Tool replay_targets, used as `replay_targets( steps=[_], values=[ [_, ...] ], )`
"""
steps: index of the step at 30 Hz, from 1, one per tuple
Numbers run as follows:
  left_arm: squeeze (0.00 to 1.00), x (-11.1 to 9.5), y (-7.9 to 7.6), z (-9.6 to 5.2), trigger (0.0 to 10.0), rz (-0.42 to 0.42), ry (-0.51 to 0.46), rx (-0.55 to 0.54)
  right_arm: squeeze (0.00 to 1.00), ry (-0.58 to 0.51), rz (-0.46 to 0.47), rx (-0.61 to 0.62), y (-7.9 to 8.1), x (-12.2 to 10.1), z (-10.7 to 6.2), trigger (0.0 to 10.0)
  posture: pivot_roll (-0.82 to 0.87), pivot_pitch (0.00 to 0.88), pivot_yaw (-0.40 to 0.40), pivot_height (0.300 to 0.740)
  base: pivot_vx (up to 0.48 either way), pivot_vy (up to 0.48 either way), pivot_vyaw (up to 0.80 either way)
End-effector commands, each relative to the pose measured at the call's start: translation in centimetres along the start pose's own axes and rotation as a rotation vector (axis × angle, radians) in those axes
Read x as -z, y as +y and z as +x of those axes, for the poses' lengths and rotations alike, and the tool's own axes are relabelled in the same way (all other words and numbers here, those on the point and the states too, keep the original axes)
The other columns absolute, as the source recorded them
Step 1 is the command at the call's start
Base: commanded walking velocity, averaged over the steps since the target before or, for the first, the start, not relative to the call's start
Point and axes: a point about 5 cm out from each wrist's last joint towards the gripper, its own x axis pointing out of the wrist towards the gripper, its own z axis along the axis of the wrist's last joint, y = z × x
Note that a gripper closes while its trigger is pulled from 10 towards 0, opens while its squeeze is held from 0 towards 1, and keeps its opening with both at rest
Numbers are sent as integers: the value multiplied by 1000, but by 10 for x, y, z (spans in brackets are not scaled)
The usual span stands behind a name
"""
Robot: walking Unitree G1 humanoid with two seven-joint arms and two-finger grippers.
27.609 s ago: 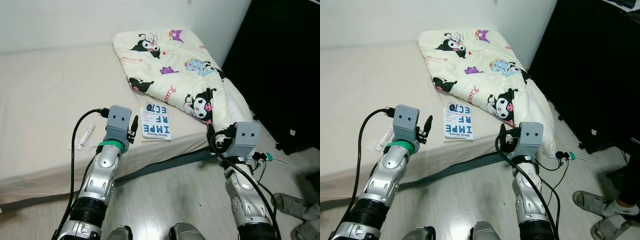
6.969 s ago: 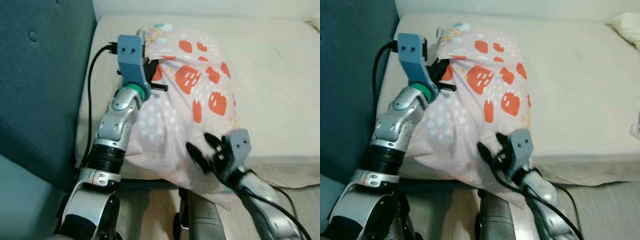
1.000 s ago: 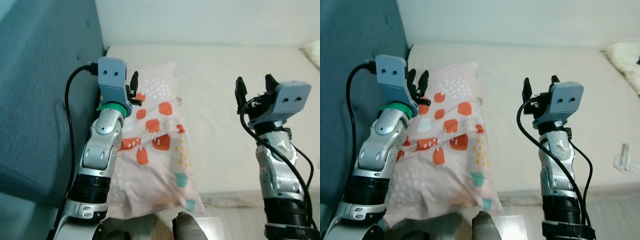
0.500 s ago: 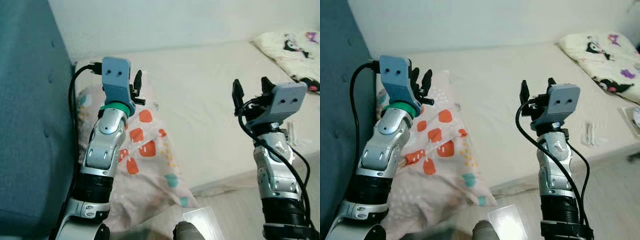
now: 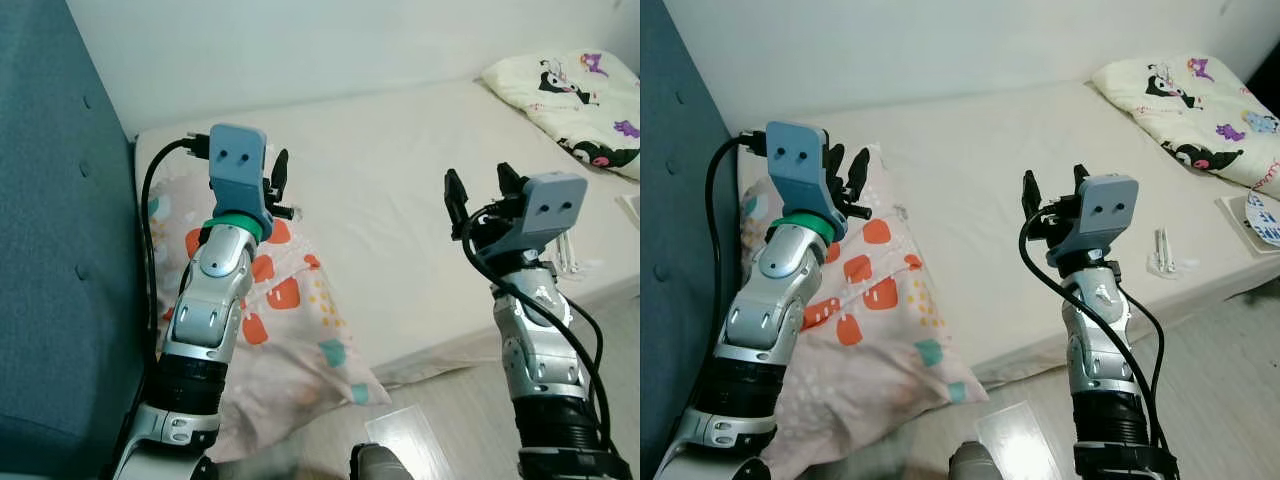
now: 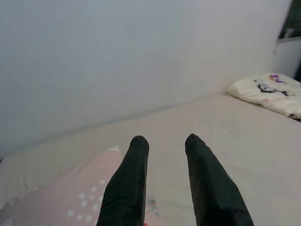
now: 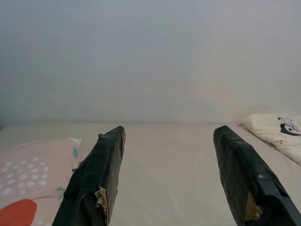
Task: Clean up the room
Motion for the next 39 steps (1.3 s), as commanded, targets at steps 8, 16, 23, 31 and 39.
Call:
replay_targets(
  steps=[8,16,23,31,39],
  values=[
    [0,0,-5,-2,10000,51,-19,28,0,5,13,13,-3,3,-2,10000,-119,0,-10,740,0,-246,0],
    [0,0,-5,-2,10000,61,-24,26,0,40,-53,-29,3,8,-1,10000,-116,0,-10,740,0,-356,169],
    [0,1,-5,-1,10000,57,-21,26,0,28,1,-11,2,6,-1,10000,-119,0,-8,740,0,-289,488],
    [0,1,-4,0,10000,50,-20,23,0,30,14,-8,1,7,-2,10000,-123,0,-5,740,0,0,0],
    [0,1,-4,1,10000,65,-18,27,0,32,16,-5,1,7,-2,10000,-121,0,-2,740,0,0,0]
  ],
)
